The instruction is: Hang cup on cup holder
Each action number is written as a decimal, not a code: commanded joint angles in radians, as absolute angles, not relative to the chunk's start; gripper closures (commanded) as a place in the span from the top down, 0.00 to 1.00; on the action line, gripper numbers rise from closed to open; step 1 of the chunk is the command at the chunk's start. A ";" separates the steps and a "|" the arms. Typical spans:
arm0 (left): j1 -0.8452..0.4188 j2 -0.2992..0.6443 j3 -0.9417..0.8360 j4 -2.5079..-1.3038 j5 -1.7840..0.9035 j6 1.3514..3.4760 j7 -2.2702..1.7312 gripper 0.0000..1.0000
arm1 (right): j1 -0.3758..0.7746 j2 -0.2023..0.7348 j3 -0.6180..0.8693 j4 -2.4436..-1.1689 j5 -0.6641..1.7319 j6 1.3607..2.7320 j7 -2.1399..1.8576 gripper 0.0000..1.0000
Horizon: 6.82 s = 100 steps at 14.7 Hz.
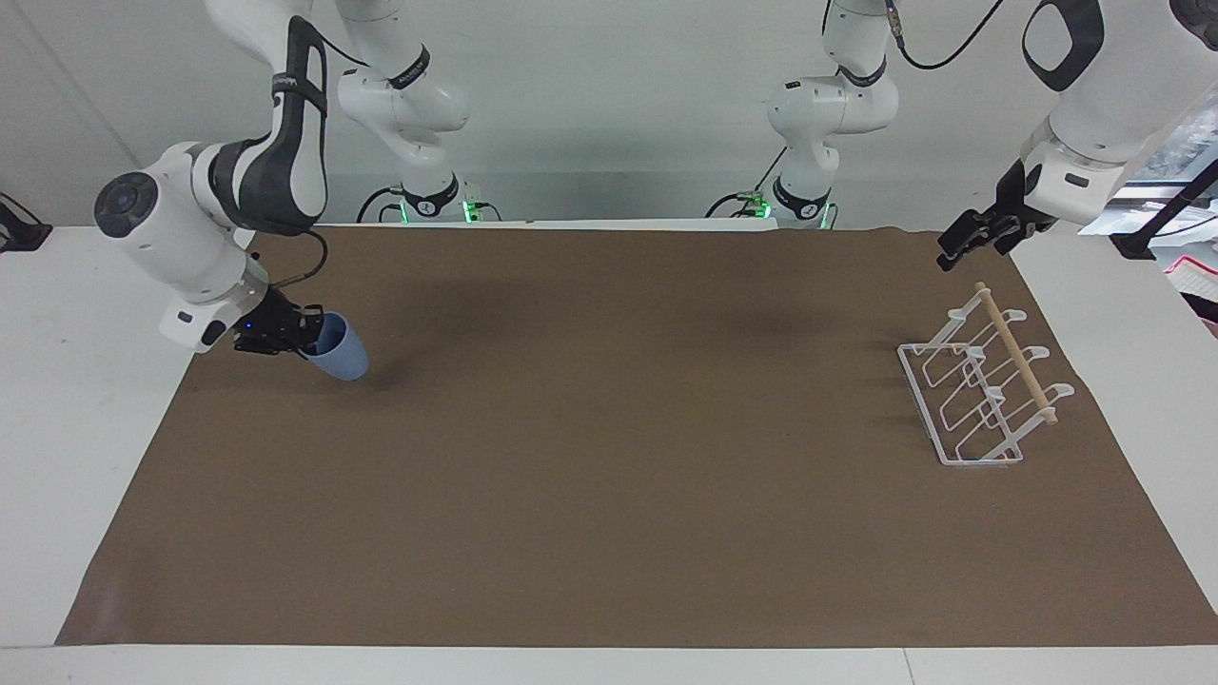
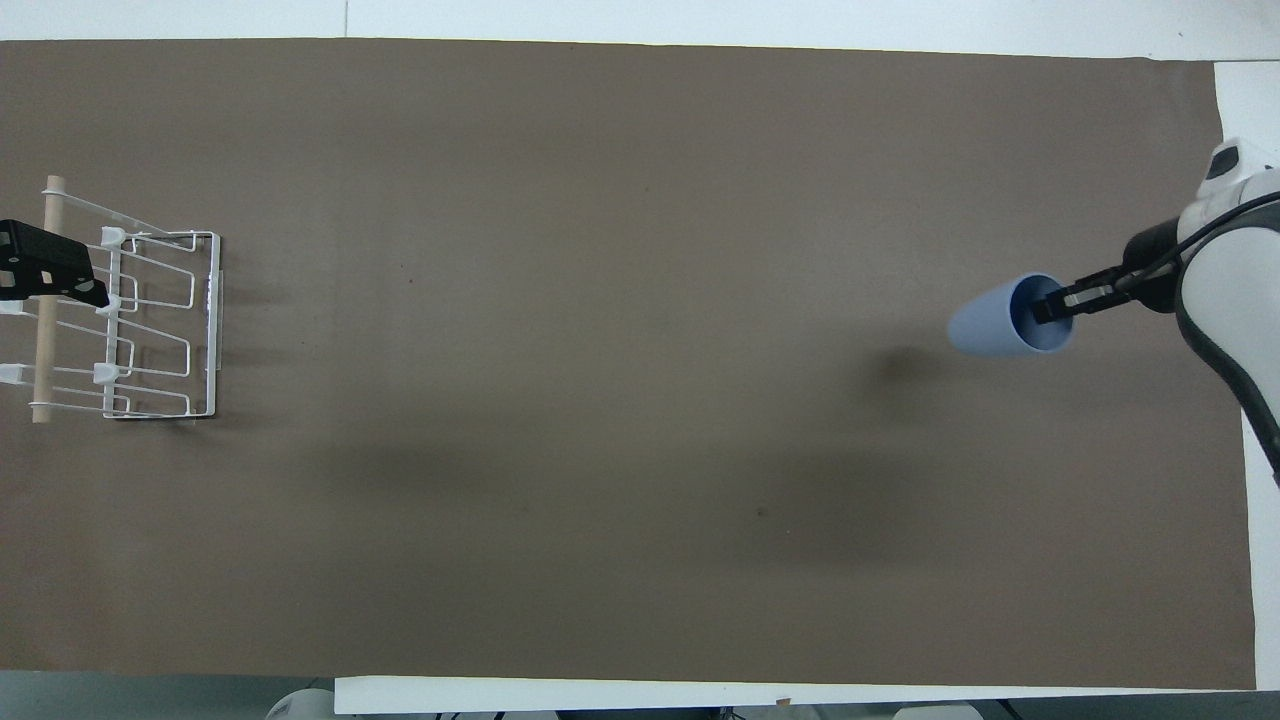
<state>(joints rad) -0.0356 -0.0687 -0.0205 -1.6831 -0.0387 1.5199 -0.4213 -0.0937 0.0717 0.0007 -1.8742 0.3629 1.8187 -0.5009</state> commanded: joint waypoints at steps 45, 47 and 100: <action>-0.316 -0.040 -0.017 -1.793 0.102 1.761 -1.730 0.00 | 0.361 0.069 0.002 -1.905 1.248 2.119 0.107 1.00; -0.316 0.018 -0.017 -1.795 0.333 1.741 -1.735 0.00 | 0.313 0.046 -0.002 -1.908 0.999 2.100 0.112 1.00; -0.092 0.015 -0.017 -1.638 0.100 1.589 -0.222 1.00 | -0.057 -0.044 -0.026 -1.578 -0.034 1.381 -0.054 1.00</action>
<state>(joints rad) -0.0842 0.0432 -0.0141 -1.6320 0.1194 1.5813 -0.2678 -0.0494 -0.0416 -0.0314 -1.5776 -0.0284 1.3914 -0.0302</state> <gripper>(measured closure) 0.000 0.000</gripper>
